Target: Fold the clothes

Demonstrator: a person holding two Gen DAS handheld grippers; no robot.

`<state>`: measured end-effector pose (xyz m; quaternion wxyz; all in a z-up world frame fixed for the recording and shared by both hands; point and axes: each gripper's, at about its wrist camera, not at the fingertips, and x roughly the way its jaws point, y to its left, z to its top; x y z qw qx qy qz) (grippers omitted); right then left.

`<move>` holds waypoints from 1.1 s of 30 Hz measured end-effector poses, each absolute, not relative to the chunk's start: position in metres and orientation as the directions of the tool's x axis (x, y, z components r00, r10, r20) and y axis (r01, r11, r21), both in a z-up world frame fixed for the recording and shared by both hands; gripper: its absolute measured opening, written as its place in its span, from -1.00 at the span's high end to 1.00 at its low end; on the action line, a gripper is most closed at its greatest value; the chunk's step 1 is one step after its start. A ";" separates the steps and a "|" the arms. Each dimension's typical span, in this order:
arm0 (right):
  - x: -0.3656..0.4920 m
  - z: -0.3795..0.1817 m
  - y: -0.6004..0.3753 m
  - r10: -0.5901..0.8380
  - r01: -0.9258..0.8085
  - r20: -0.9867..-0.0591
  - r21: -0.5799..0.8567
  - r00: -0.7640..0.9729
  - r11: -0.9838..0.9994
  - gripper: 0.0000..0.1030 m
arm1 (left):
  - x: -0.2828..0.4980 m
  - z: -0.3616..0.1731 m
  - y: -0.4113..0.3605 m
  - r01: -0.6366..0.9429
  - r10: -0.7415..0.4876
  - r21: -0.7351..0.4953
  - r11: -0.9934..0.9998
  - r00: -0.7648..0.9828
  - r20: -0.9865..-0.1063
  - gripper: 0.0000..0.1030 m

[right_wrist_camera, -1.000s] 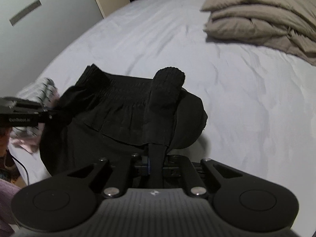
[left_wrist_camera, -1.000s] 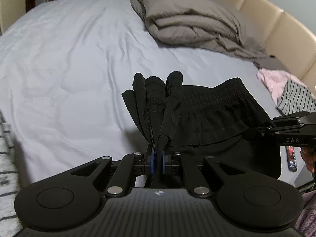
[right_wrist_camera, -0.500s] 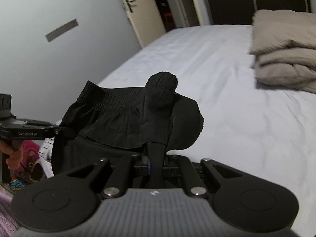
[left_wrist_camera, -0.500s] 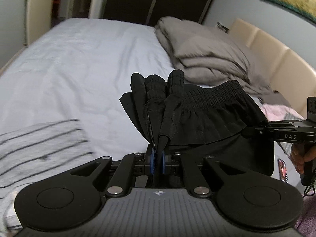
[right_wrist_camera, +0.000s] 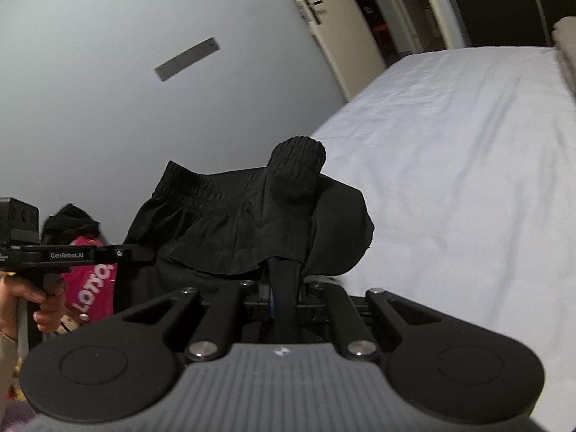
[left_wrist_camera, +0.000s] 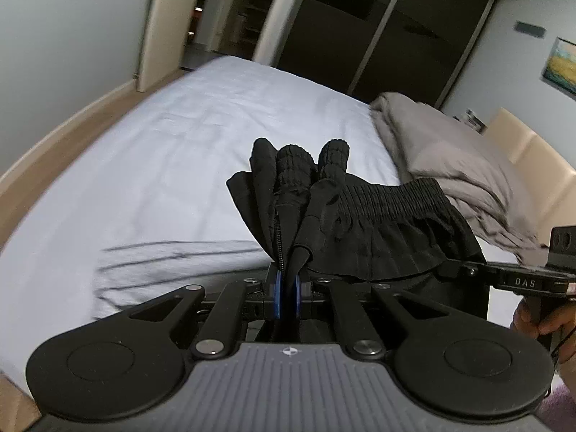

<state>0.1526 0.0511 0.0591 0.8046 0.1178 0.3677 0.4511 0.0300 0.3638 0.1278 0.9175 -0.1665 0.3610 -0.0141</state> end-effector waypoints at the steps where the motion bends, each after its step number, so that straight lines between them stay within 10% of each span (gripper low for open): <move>1: 0.153 0.057 0.060 0.821 -0.643 -0.480 0.531 0.310 0.553 0.84 | 0.029 0.128 0.372 -0.110 -0.134 -0.315 0.943 0.740 -0.659 0.90; 20: 0.182 -0.027 0.165 0.805 -0.625 -0.550 0.553 0.223 0.551 0.83 | 0.056 0.041 0.446 -0.273 -0.002 -0.231 0.934 0.640 -0.768 0.89; 25: 0.187 -0.033 0.167 0.773 -0.615 -0.583 0.522 0.248 0.591 0.38 | 0.058 0.031 0.447 -0.285 0.014 -0.220 0.933 0.639 -0.769 0.81; 27: 0.183 -0.027 0.162 0.763 -0.625 -0.582 0.493 0.280 0.605 0.03 | 0.053 0.033 0.449 -0.287 0.025 -0.213 0.934 0.647 -0.762 0.71; 33: 0.167 0.008 0.152 0.700 -0.668 -0.547 0.305 0.460 0.678 0.02 | 0.035 0.057 0.451 -0.325 0.116 -0.180 0.928 0.715 -0.690 0.04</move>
